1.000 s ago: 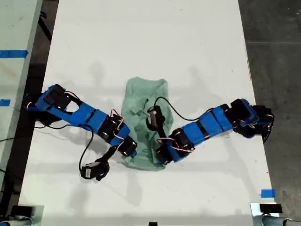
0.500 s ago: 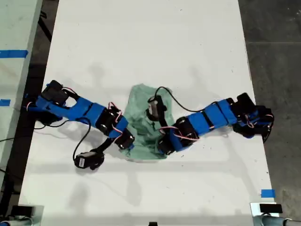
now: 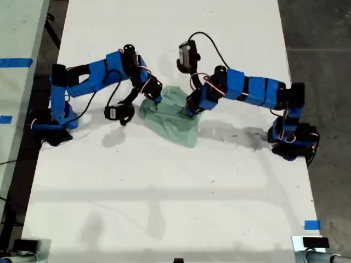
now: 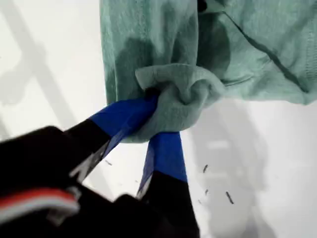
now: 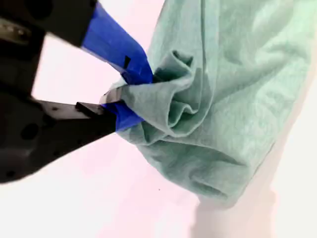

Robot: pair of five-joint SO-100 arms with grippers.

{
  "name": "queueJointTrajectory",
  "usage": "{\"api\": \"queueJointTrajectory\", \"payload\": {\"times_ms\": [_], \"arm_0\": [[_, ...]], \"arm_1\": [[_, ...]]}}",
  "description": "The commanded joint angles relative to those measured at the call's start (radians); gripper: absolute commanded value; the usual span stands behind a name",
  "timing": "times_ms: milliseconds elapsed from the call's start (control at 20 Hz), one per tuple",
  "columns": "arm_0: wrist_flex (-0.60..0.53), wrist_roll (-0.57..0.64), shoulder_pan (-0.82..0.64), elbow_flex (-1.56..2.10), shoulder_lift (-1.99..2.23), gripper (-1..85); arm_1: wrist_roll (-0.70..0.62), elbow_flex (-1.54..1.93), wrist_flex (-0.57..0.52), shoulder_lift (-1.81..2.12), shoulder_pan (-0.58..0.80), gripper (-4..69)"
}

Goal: Fold tshirt

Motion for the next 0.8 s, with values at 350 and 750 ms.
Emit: {"api": "queueJointTrajectory", "payload": {"times_ms": [350, 750], "arm_0": [[-0.256, 0.109, -0.267, -0.057, -0.379, 29.6], [-0.008, 0.075, -0.27, -0.003, 0.132, 29.3]], "arm_1": [[-0.063, 0.279, -0.247, -0.152, 0.268, 19.5], [0.021, 0.249, 0.023, 0.264, 0.247, 34.2]]}}
